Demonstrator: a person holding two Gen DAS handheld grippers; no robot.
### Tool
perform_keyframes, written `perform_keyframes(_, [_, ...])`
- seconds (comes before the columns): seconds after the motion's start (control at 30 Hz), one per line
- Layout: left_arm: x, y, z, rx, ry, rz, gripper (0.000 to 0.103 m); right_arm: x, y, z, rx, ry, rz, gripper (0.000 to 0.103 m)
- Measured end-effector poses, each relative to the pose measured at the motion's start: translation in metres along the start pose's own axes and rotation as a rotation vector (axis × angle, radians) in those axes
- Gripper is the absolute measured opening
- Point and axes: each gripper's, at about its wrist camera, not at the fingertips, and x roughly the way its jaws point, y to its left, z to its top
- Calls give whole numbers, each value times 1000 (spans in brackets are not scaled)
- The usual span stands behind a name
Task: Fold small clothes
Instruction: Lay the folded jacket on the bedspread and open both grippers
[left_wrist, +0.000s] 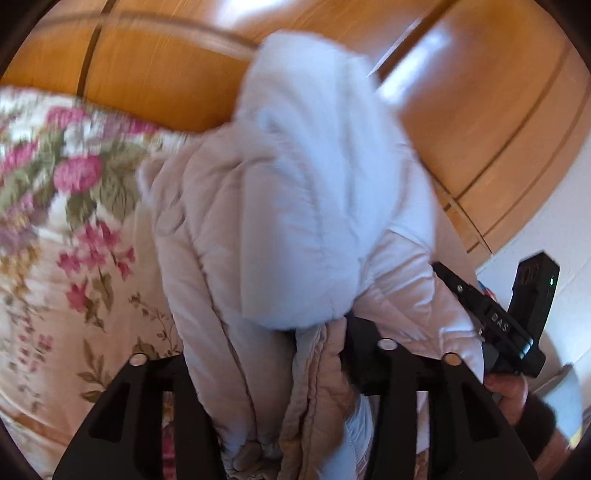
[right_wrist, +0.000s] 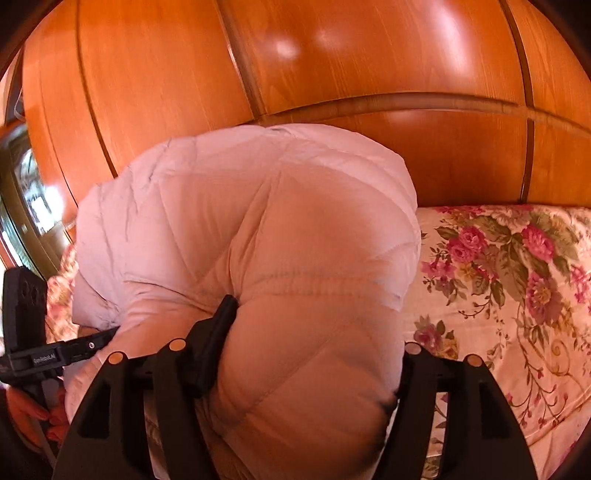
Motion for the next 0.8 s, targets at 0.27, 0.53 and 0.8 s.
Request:
perform_keyframes(0.27, [0, 6, -13, 11, -25, 53, 62, -10, 1, 7, 40, 19, -54, 89])
perform_keyframes(0.53, [-91, -21, -36, 12, -233, 133, 62, -94, 14, 6, -2, -159, -33, 86])
perform_keyframes(0.8, [-98, -101, 15, 228, -359, 164, 50, -62, 36, 25, -17, -69, -35, 55])
